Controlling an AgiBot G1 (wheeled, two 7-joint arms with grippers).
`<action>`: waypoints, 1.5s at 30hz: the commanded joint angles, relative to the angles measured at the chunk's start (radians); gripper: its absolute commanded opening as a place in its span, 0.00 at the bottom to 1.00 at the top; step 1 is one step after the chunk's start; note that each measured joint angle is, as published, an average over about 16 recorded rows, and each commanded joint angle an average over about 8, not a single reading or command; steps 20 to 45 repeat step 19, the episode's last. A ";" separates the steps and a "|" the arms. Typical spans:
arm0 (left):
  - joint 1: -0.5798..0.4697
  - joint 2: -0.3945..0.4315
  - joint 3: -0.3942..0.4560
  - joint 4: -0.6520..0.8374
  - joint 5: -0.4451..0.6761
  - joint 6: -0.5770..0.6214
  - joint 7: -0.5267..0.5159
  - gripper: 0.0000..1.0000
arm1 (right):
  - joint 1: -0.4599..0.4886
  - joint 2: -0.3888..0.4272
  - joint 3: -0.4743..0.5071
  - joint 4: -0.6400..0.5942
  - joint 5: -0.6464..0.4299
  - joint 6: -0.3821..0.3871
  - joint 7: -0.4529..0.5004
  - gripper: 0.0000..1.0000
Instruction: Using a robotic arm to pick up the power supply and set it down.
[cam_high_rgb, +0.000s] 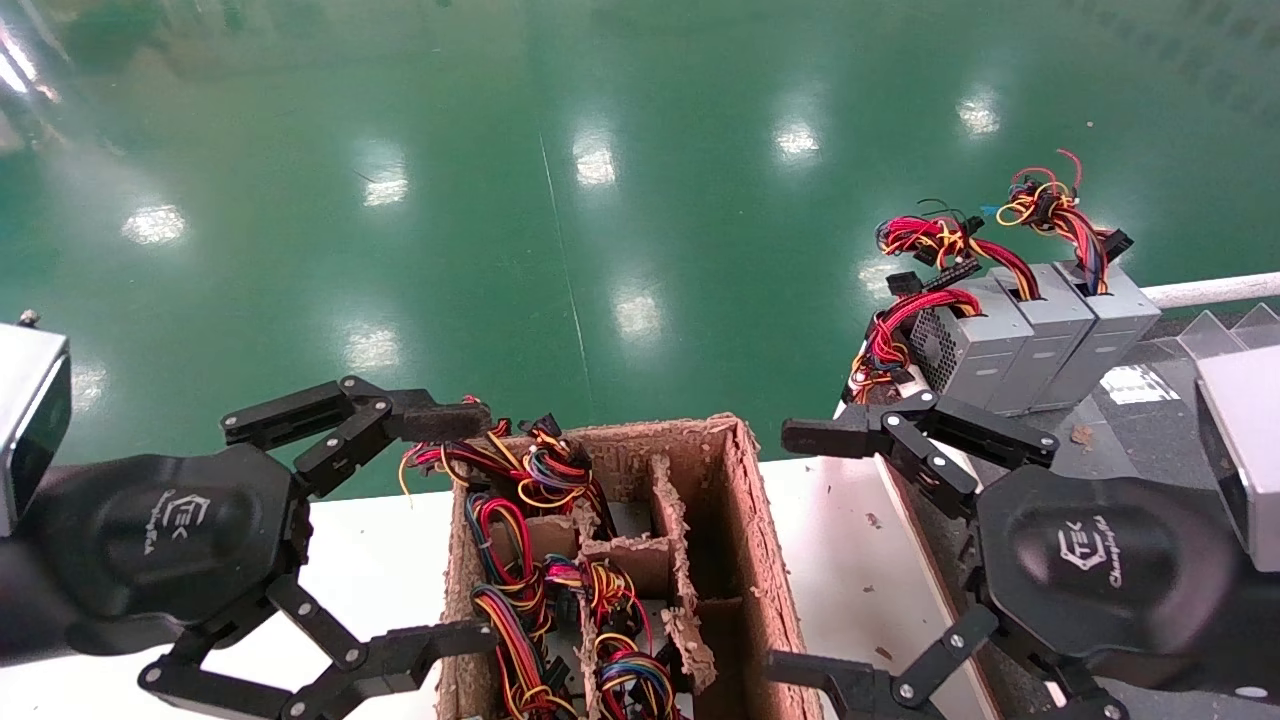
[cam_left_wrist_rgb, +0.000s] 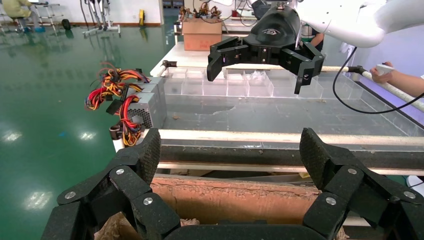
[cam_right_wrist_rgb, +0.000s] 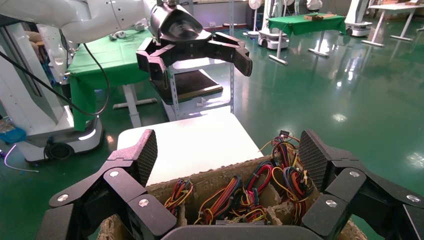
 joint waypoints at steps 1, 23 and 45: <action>0.000 0.000 0.000 0.000 0.000 0.000 0.000 1.00 | 0.001 0.000 0.000 -0.001 -0.001 0.000 0.000 1.00; 0.000 0.000 0.000 0.000 0.000 0.000 0.000 1.00 | 0.003 -0.001 -0.001 -0.005 -0.003 0.001 -0.001 1.00; 0.000 0.000 0.000 0.000 0.000 0.000 0.000 1.00 | 0.003 -0.001 -0.001 -0.005 -0.003 0.001 -0.001 1.00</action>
